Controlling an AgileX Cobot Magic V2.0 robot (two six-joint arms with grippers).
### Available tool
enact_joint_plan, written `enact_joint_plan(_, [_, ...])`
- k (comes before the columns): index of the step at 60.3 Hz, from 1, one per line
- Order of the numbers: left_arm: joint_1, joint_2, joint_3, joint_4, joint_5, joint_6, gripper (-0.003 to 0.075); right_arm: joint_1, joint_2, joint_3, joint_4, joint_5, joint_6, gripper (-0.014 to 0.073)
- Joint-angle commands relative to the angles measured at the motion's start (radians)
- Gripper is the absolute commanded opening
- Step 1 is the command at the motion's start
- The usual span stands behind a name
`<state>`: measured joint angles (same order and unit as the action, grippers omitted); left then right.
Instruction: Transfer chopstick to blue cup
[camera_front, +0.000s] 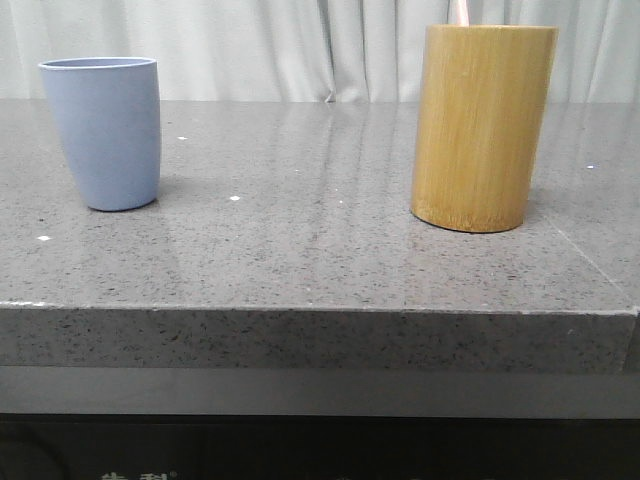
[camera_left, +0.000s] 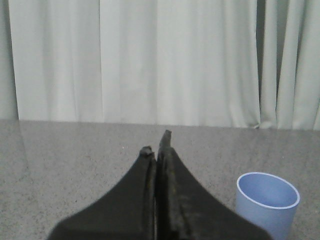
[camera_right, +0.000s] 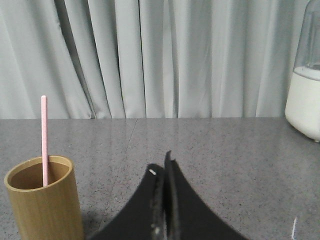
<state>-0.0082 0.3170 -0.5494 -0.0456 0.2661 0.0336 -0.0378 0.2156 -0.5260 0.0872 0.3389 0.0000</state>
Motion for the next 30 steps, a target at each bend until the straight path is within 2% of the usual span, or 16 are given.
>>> enact_joint_plan(1, [0.001, 0.11, -0.076, 0.0, -0.042, -0.01, -0.0019, -0.007, 0.112, -0.104, -0.009, -0.011, 0.0, -0.0088])
enact_joint_plan(15, [0.001, 0.187, -0.089, 0.0, -0.067, -0.01, -0.0016, -0.007, 0.219, -0.151, -0.009, 0.014, 0.0, -0.0086])
enact_joint_plan(19, [0.001, 0.187, -0.089, 0.0, -0.074, -0.01, 0.002, -0.007, 0.219, -0.151, -0.009, 0.019, 0.0, -0.0066])
enact_joint_plan(25, [0.001, 0.187, -0.089, 0.0, -0.076, -0.01, 0.019, -0.007, 0.218, -0.151, -0.009, 0.018, 0.0, 0.0057])
enact_joint_plan(27, [0.001, 0.187, -0.089, 0.0, -0.076, -0.01, 0.0274, -0.007, 0.218, -0.151, -0.009, 0.018, 0.0, 0.0129])
enact_joint_plan(30, [0.001, 0.187, -0.089, 0.0, -0.074, -0.01, 0.0421, -0.007, 0.218, -0.151, -0.009, 0.018, 0.0, 0.0289])
